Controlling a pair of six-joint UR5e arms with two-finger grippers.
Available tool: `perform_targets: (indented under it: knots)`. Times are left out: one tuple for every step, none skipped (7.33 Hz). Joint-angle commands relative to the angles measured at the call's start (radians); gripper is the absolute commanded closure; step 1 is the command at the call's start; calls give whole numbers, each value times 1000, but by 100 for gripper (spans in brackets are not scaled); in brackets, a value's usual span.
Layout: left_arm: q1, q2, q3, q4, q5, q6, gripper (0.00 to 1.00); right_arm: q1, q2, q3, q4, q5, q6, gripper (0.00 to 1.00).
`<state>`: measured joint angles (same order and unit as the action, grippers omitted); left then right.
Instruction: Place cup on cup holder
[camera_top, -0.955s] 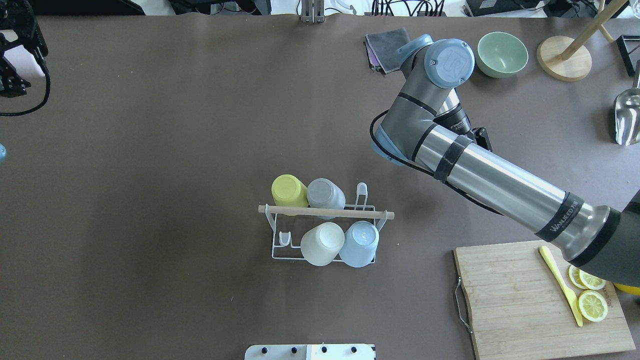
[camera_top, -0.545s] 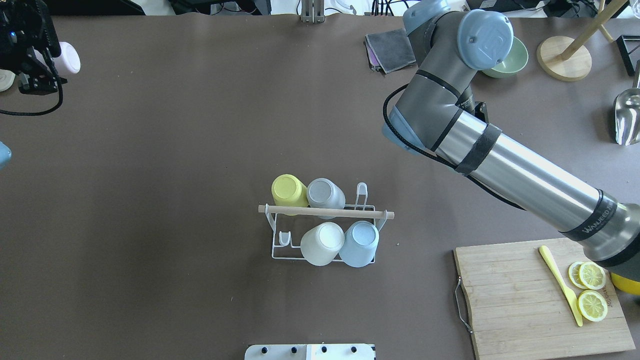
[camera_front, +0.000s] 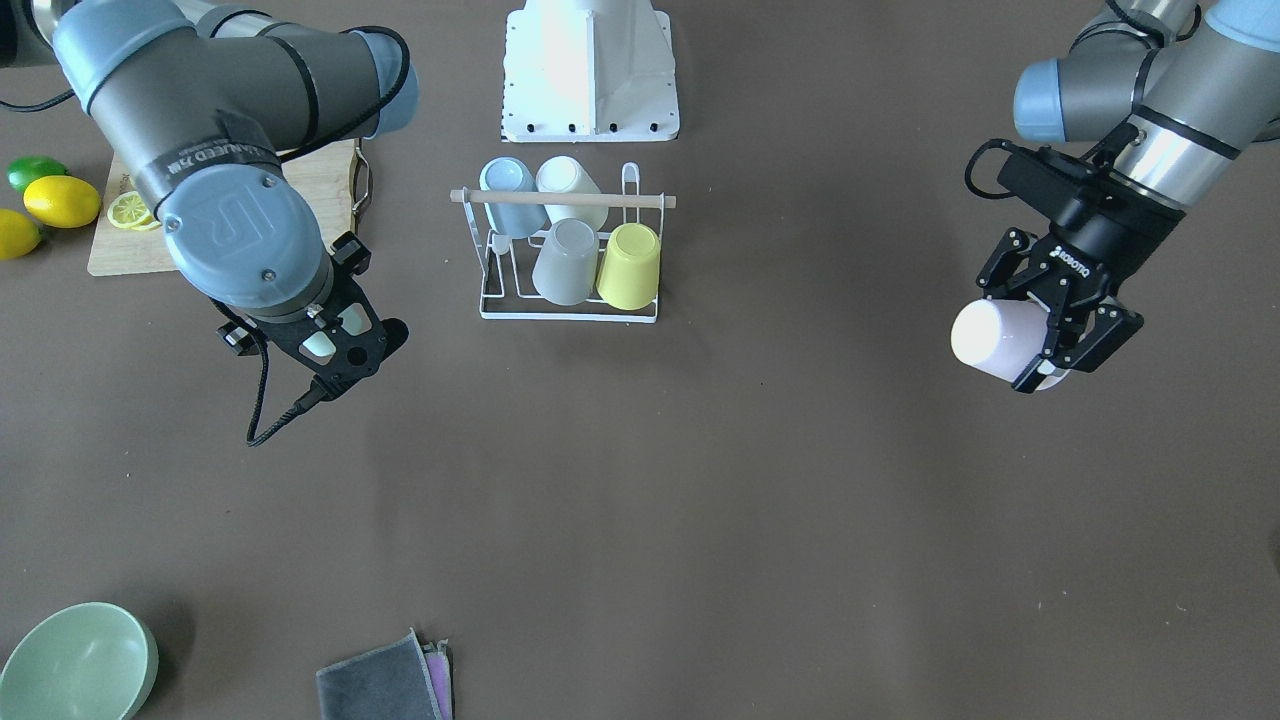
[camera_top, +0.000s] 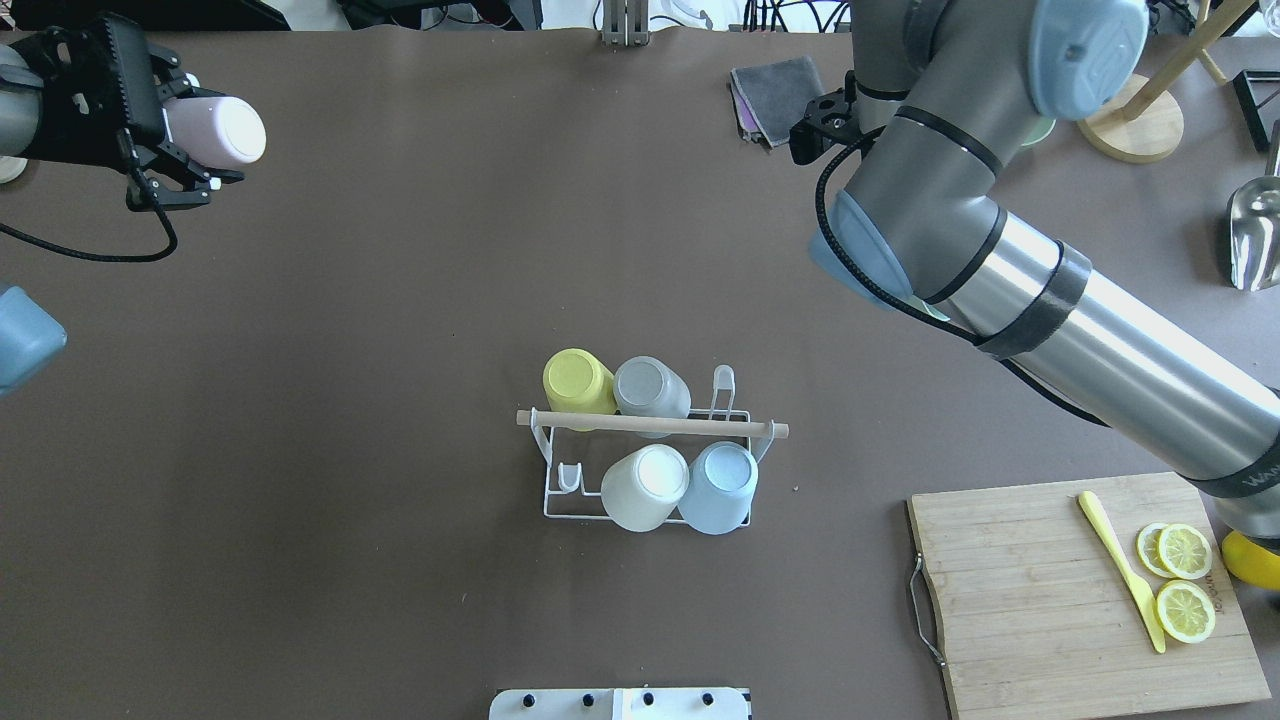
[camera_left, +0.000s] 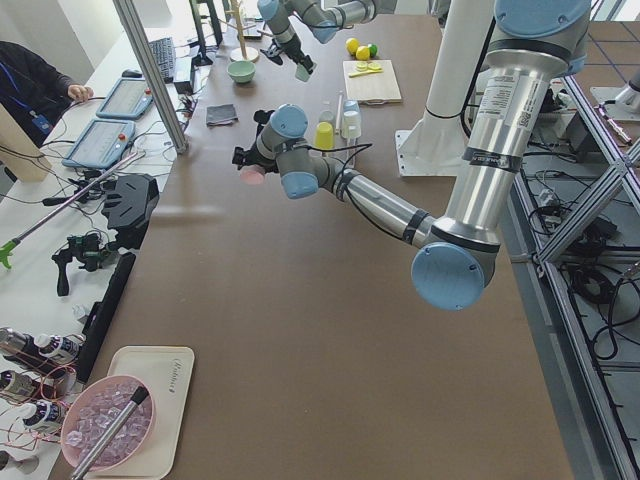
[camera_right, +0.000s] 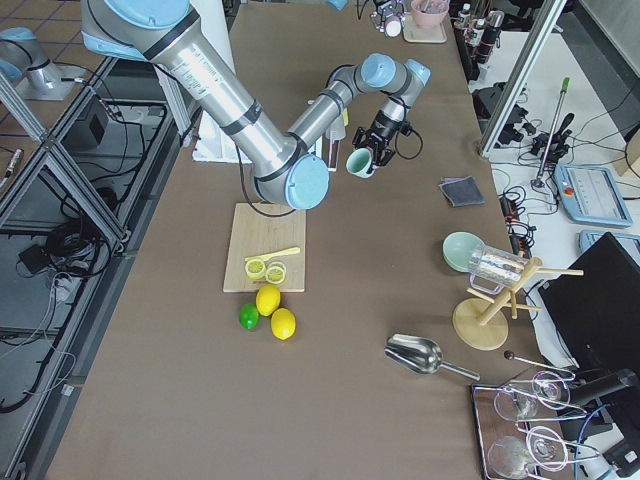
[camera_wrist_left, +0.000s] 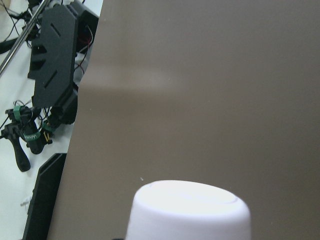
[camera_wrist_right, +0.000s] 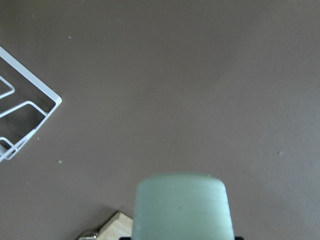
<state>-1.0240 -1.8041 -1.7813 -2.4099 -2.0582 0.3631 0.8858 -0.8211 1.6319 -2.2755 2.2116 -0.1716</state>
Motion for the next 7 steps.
perform_targets:
  knots:
    - [47, 78, 10, -360, -5, -129, 43, 68, -119, 34, 352, 142, 40, 40]
    - [82, 118, 11, -526, -5, -212, 43, 84, -127, 28, 519, 181, 131, 40]
    - [122, 136, 17, -673, -5, -280, 43, 84, -127, 29, 697, 204, 277, 41]
    - [180, 137, 46, -815, -2, -346, 43, 84, -141, 26, 907, 204, 406, 41]
    - [241, 131, 55, -928, 7, -418, 43, 84, -197, 25, 1079, 198, 438, 41]
    - [290, 112, 48, -995, 12, -461, 43, 91, -242, 19, 1205, 194, 440, 41]
    - [370, 76, 49, -1067, 73, -517, 43, 105, -278, 17, 1311, 195, 448, 41]
